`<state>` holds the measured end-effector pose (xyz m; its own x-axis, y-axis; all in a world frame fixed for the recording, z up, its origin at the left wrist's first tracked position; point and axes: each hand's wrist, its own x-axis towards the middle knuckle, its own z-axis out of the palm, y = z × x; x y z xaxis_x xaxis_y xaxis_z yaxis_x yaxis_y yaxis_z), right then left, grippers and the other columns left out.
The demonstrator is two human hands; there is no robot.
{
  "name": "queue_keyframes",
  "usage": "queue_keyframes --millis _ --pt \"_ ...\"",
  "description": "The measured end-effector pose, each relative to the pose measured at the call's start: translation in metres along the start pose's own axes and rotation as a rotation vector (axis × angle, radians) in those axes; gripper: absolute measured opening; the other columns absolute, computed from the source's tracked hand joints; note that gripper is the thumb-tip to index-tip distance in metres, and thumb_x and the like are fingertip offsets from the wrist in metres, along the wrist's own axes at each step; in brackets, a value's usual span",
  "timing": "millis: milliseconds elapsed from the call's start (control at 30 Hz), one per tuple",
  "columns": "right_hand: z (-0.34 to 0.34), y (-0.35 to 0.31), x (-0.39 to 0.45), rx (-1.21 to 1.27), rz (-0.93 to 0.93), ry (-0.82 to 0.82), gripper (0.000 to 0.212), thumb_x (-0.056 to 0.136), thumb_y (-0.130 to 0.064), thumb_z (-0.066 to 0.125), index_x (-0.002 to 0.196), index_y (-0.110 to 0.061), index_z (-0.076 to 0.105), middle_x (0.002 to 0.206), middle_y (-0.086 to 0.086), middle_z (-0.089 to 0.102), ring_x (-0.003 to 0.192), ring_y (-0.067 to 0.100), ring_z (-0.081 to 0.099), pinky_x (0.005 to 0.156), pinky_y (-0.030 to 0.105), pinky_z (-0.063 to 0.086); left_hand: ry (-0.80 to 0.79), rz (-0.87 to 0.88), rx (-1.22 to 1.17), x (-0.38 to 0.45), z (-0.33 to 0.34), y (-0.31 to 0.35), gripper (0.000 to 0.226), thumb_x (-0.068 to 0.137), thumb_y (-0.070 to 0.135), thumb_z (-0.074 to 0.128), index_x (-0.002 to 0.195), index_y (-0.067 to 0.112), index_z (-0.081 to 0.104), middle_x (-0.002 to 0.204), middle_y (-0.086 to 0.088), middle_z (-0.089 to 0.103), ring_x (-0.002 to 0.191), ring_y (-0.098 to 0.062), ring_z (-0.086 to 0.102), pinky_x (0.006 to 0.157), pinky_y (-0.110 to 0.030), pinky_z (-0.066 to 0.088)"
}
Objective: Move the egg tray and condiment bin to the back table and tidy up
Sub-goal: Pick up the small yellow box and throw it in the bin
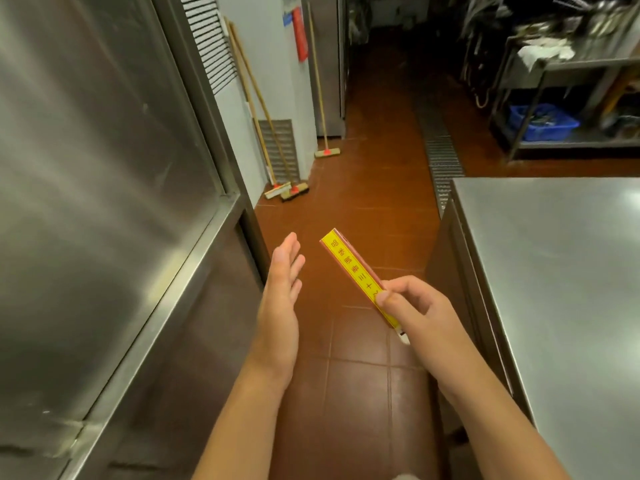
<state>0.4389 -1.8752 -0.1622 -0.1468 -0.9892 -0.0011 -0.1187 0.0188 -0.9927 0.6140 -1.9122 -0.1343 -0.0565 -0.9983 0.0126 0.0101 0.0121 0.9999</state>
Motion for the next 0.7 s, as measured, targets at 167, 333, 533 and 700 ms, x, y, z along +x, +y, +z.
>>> queue_keyframes --millis 167,333,533,700 --pt "-0.013 0.012 0.086 0.005 0.005 0.033 0.024 0.082 -0.051 0.065 0.092 -0.030 0.071 0.090 -0.021 0.071 0.086 -0.005 0.065 0.062 0.007 0.047 -0.035 -0.032 0.029 0.089 0.020 -0.014 0.072 0.085 0.075 0.024 0.148 0.041 0.036 0.148 0.023 0.043 0.133 0.008 0.041 0.119 -0.036 0.025" --pt "-0.033 0.009 0.180 0.028 0.013 0.038 0.017 0.090 -0.039 0.064 0.095 -0.024 0.070 0.089 -0.022 0.070 0.085 -0.007 0.064 0.059 0.006 0.047 -0.022 -0.029 0.073 0.175 0.041 -0.008 0.077 0.078 0.084 0.025 0.145 0.048 0.036 0.147 0.028 0.043 0.133 0.009 0.040 0.119 -0.037 0.024" --pt "-0.039 0.001 0.282 0.055 0.003 0.024 0.015 0.090 -0.038 0.065 0.096 -0.025 0.070 0.087 -0.019 0.071 0.083 -0.006 0.065 0.058 0.006 0.047 0.014 -0.017 0.082 0.270 0.054 -0.003 0.077 0.076 0.087 0.024 0.143 0.051 0.037 0.145 0.029 0.044 0.133 0.008 0.040 0.119 -0.040 0.025" --pt "-0.035 0.014 0.361 0.027 0.026 0.013 0.012 0.090 -0.036 0.066 0.093 -0.025 0.071 0.092 -0.017 0.072 0.085 -0.004 0.066 0.061 0.008 0.047 0.019 -0.020 0.066 0.356 0.061 -0.014 0.077 0.075 0.089 0.027 0.141 0.052 0.040 0.142 0.030 0.047 0.131 0.009 0.043 0.119 -0.040 0.026"
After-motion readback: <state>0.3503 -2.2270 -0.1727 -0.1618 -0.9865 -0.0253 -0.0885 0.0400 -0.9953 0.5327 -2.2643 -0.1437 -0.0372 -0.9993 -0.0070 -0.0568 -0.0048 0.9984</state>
